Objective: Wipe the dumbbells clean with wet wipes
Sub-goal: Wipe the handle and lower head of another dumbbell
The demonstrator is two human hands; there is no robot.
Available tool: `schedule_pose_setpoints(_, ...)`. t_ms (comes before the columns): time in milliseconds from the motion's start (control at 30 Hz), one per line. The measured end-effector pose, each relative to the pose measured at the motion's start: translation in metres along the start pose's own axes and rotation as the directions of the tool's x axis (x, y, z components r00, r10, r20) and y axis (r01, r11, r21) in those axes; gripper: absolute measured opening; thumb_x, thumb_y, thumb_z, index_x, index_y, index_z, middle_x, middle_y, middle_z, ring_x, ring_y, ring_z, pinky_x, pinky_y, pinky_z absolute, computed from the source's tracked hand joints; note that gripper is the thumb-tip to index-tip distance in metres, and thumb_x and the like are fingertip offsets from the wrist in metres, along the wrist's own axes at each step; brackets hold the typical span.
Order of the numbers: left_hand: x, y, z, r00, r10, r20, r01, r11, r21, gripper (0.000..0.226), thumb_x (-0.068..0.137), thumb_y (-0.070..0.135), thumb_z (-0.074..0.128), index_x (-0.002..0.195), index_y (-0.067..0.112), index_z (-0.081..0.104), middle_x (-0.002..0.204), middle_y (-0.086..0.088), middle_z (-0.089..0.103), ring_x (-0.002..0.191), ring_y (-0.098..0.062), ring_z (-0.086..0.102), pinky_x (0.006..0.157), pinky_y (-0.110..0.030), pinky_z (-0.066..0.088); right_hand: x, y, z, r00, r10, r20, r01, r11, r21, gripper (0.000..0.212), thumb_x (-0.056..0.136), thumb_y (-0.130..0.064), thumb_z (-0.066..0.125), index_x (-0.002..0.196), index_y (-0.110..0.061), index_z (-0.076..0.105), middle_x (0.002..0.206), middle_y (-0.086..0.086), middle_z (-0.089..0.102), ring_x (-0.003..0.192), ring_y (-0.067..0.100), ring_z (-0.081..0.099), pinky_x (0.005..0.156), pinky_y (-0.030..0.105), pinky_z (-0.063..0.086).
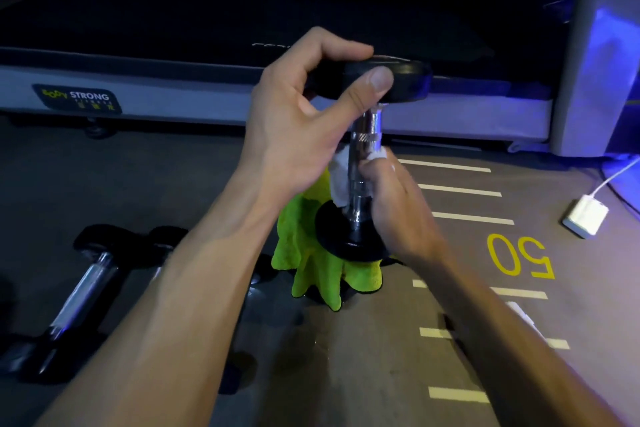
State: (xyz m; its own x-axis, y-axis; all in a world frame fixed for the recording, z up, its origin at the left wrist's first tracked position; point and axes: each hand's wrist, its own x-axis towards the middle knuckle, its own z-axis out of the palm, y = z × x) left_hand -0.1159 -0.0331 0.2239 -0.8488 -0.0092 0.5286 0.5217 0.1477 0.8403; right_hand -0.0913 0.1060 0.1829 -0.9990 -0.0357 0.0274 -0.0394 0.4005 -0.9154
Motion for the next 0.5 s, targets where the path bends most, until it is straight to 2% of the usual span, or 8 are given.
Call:
schedule_pose_setpoints(67,0.002,-0.001,-0.001,0.999,-0.003,-0.037,0.004,1.0,0.019,0.017,0.093,0.029,0.079,0.105,0.021,0.069,0.092,0.016,0.069,0.088,0.005,0.062,0.083,-0.017,0.047,0.011,-0.002,-0.007,0.992,0.068,0.111,-0.052,0.989,-0.137,0.026,0.099,-0.031,0.04,0.079,-0.024,0.056,0.069,-0.009,0.063,0.076,0.023,0.06,0.074,0.043,0.05)
schedule_pose_setpoints(133,0.003,-0.005,-0.002,0.998,-0.002,-0.066,0.004,0.999,0.035,0.017,0.095,0.028,0.076,0.107,0.018,0.068,0.095,0.012,0.068,0.091,0.002,0.062,0.086,-0.019,0.048,0.008,0.006,-0.007,0.979,0.021,0.201,0.014,0.985,-0.172,0.024,0.096,-0.039,0.038,0.087,-0.024,0.054,0.081,-0.008,0.064,0.083,0.021,0.06,0.082,0.045,0.05)
schedule_pose_setpoints(233,-0.004,-0.009,-0.002,0.998,-0.01,-0.062,0.012,0.999,0.044,0.021,0.098,0.033,0.07,0.115,0.022,0.064,0.108,0.01,0.067,0.101,-0.004,0.062,0.096,-0.028,0.05,-0.019,0.022,-0.004,0.975,-0.072,0.208,0.112,0.976,-0.184,0.017,0.099,-0.031,0.042,0.108,-0.025,0.055,0.095,-0.012,0.061,0.09,0.01,0.058,0.085,0.029,0.047)
schedule_pose_setpoints(300,-0.011,-0.013,0.004,0.996,-0.068,-0.061,0.071,0.996,0.056,0.04,0.097,0.045,0.067,0.131,0.026,0.057,0.13,0.009,0.063,0.12,-0.006,0.061,0.108,-0.031,0.048,-0.035,0.025,-0.001,0.977,-0.161,0.14,0.185,0.967,-0.178,0.015,0.106,-0.021,0.043,0.118,-0.022,0.052,0.098,-0.011,0.061,0.089,0.007,0.057,0.083,0.024,0.045)
schedule_pose_setpoints(333,-0.016,-0.017,0.007,0.989,-0.136,-0.058,0.14,0.988,0.063,0.059,0.093,0.053,0.066,0.142,0.026,0.05,0.142,0.009,0.058,0.129,-0.007,0.059,0.111,-0.032,0.047,-0.037,0.027,0.002,0.975,-0.194,0.105,0.209,0.963,-0.169,0.014,0.107,-0.019,0.042,0.117,-0.02,0.052,0.095,-0.011,0.06,0.086,0.006,0.056,0.079,0.024,0.045)
schedule_pose_setpoints(400,-0.033,-0.025,0.018,0.952,-0.306,-0.01,0.306,0.947,0.093,0.089,0.083,0.062,0.07,0.157,0.025,0.035,0.151,0.009,0.054,0.129,-0.007,0.061,0.109,-0.033,0.051,-0.037,0.031,0.008,0.976,-0.209,0.054,0.215,0.962,-0.169,0.015,0.107,-0.016,0.042,0.114,-0.011,0.053,0.089,-0.011,0.057,0.078,0.006,0.055,0.073,0.028,0.044)
schedule_pose_setpoints(433,-0.043,-0.03,0.024,0.929,-0.369,0.036,0.362,0.923,0.128,0.083,0.084,0.06,0.071,0.153,0.025,0.041,0.14,0.01,0.062,0.117,-0.005,0.066,0.101,-0.034,0.055,-0.035,0.033,0.01,0.978,-0.204,0.043,0.208,0.964,-0.167,0.018,0.105,-0.012,0.042,0.118,-0.007,0.054,0.091,-0.007,0.059,0.079,0.008,0.056,0.075,0.031,0.045)
schedule_pose_setpoints(500,-0.06,-0.037,0.032,0.903,-0.426,0.055,0.406,0.889,0.21,0.033,0.096,0.051,0.067,0.118,0.026,0.063,0.097,0.013,0.072,0.085,-0.003,0.067,0.079,-0.034,0.055,-0.034,0.032,0.012,0.969,-0.243,0.05,0.248,0.962,-0.115,0.03,0.101,-0.01,0.039,0.125,-0.004,0.056,0.105,0.002,0.067,0.094,0.018,0.064,0.083,0.034,0.049)
